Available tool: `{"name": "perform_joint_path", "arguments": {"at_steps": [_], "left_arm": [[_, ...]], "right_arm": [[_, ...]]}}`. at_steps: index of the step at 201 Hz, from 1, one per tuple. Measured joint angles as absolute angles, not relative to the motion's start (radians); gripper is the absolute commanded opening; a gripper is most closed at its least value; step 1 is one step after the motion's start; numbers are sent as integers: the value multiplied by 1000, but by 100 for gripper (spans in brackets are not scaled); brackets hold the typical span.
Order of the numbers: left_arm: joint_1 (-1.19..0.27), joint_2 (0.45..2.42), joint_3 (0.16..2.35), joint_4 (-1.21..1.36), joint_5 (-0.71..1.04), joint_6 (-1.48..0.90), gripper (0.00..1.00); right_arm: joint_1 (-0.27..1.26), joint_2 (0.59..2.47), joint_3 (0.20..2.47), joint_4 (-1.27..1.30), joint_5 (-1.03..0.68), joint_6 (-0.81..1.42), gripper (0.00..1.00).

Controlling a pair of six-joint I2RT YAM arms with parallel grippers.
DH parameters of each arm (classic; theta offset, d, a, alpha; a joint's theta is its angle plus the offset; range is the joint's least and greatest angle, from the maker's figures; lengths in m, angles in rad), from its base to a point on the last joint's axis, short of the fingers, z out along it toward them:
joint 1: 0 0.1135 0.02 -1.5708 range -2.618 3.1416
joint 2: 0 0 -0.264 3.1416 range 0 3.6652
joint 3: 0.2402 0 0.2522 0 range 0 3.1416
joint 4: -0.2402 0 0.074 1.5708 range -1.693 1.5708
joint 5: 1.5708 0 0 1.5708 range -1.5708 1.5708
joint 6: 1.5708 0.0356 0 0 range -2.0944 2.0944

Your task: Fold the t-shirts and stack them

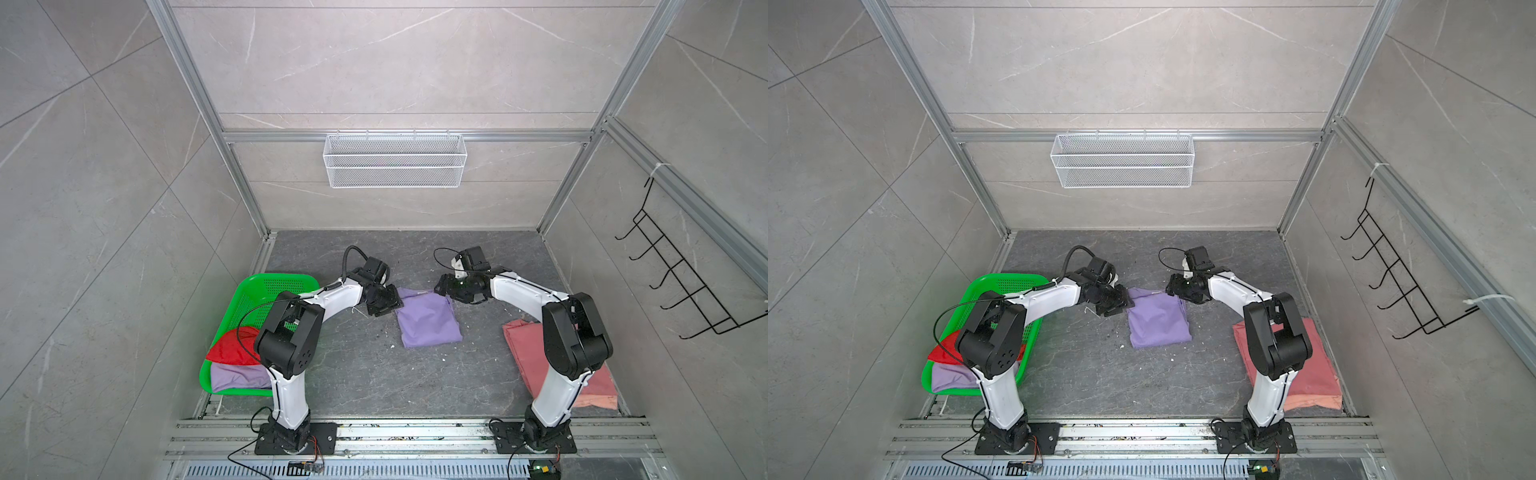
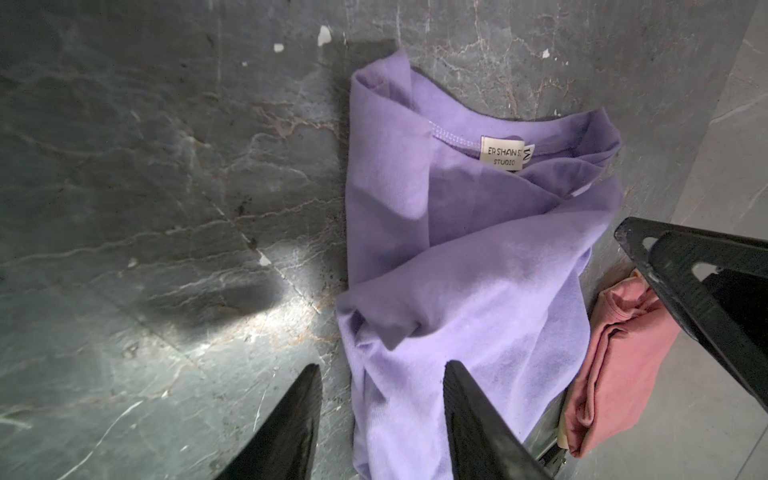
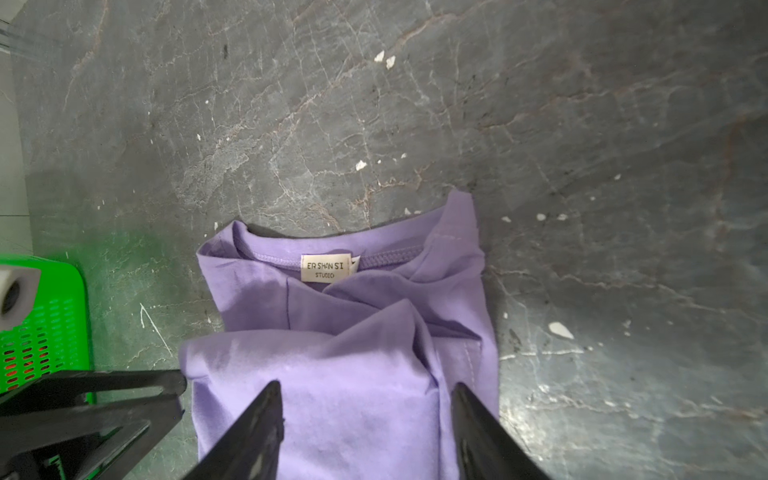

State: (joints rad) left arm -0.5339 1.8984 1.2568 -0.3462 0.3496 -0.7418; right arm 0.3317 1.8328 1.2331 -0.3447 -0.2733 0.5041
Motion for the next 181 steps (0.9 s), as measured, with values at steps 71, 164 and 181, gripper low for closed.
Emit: {"name": "perform_joint_path", "arguments": {"at_steps": [71, 164, 181], "left_arm": [[-529, 1945, 1266, -259, 351, -770, 46], [-529, 1931, 1245, -175, 370, -793, 0], [-533, 1873, 1219, -183, 373, -793, 0]], "right_arm": [[333, 1910, 1287, -341, -280, 505, 58], [357, 1907, 1294, -353, -257, 508, 5], [358, 1847, 1275, -364, -250, 508, 5]]}}
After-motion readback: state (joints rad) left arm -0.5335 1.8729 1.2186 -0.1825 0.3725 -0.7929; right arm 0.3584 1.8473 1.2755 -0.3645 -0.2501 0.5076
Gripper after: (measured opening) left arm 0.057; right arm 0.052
